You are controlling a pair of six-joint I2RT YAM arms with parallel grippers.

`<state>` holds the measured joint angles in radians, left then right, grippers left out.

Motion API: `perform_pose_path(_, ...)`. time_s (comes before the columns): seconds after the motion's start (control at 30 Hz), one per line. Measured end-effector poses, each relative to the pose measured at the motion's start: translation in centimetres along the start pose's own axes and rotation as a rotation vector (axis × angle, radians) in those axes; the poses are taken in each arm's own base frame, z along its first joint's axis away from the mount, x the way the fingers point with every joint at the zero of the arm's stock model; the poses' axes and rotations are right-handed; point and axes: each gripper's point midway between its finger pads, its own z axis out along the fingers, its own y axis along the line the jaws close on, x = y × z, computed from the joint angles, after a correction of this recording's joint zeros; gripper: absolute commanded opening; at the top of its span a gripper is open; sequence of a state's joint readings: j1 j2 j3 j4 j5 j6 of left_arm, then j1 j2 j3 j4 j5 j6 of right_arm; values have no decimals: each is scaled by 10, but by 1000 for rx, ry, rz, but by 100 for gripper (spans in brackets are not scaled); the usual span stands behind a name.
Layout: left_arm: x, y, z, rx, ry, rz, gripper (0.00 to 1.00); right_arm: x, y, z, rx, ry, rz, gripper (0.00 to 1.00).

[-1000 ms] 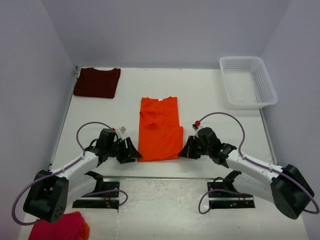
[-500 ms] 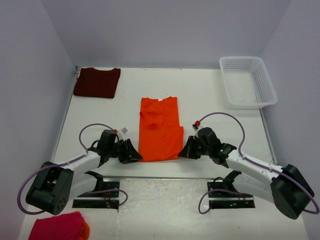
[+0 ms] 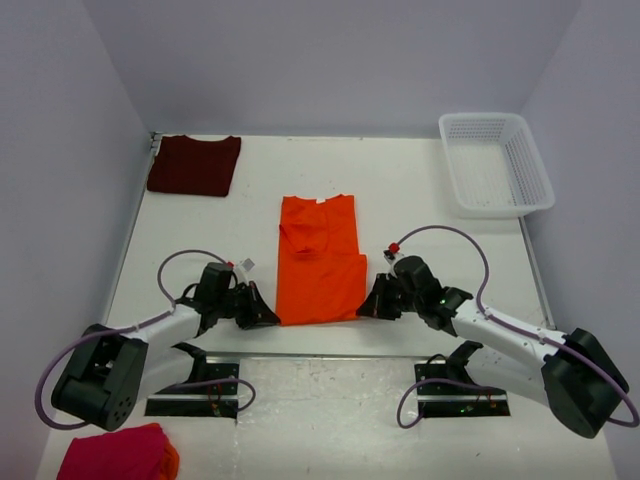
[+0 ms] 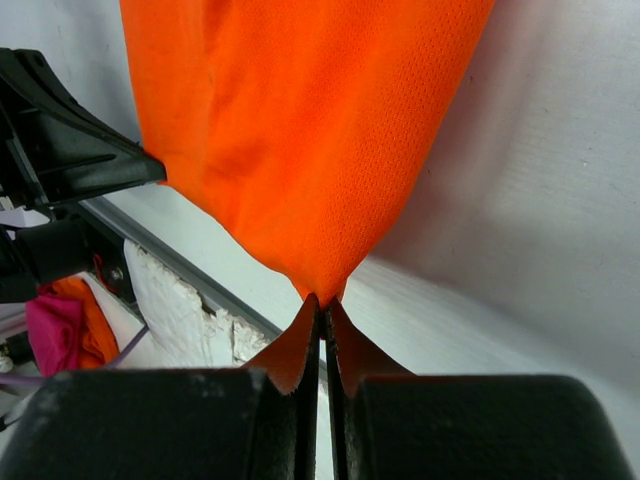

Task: Fold and stack the t-shirts
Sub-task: Grab one side of the 2/3 rectangular tshirt with both arms, then fold the long partially folded tshirt into a neat square

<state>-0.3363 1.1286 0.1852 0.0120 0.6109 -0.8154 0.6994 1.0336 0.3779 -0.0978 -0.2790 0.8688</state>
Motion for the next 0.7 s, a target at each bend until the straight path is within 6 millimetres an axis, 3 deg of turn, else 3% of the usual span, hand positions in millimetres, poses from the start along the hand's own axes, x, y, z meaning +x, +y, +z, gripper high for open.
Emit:
perform_pose_path(0.37, 1, -13, -16, 7, -37, 91, 0, 8, -11, -3, 78, 17, -92, 0)
perform_pose_path(0.7, 19, -25, -26, 37, -22, 164, 0, 18, -12, -11, 94, 22, -146, 0)
